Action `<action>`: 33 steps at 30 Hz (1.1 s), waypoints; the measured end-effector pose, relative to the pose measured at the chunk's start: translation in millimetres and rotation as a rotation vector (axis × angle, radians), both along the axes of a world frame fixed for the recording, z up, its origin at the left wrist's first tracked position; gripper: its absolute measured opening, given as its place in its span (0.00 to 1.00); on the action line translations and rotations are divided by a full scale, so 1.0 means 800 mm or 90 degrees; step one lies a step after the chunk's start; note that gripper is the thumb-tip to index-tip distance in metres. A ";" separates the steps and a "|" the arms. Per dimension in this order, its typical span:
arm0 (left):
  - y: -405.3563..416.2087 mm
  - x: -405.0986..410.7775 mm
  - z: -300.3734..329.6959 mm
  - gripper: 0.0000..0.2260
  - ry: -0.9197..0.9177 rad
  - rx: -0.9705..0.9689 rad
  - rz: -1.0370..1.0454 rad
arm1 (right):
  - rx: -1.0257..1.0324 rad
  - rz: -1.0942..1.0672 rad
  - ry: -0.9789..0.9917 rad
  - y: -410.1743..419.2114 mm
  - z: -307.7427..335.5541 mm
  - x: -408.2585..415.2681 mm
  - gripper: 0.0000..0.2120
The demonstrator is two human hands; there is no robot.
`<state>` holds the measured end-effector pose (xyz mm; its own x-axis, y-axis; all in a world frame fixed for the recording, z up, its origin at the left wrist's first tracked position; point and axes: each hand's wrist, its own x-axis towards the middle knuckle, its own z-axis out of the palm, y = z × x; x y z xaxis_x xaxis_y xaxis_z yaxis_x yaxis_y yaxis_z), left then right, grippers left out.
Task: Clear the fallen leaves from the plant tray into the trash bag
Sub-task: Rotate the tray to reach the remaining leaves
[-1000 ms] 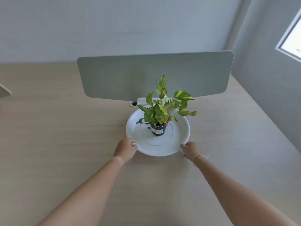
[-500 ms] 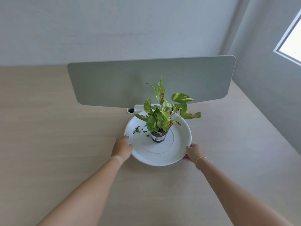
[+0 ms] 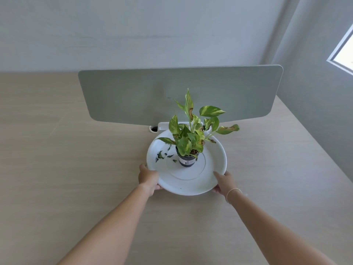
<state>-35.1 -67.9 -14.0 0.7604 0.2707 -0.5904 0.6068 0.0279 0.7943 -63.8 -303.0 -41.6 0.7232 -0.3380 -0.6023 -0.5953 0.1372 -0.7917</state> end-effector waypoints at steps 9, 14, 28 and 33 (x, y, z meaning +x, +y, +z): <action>-0.046 -0.040 0.000 0.26 0.044 -0.114 0.077 | 0.130 -0.098 -0.061 0.043 0.002 -0.033 0.26; -0.031 -0.033 0.004 0.22 0.035 -0.075 0.053 | 0.116 -0.102 -0.055 0.042 -0.001 -0.031 0.28; 0.034 0.007 -0.005 0.15 0.015 0.087 -0.063 | -0.125 0.036 0.022 -0.035 0.014 0.007 0.29; 0.042 0.009 -0.010 0.16 0.029 0.078 -0.036 | -0.048 -0.043 -0.007 -0.036 0.007 0.004 0.28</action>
<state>-27.9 -34.7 -21.7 0.7495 0.3000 -0.5901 0.6403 -0.1025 0.7612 -60.3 -332.1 -36.2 0.7038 -0.4297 -0.5657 -0.5782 0.1162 -0.8076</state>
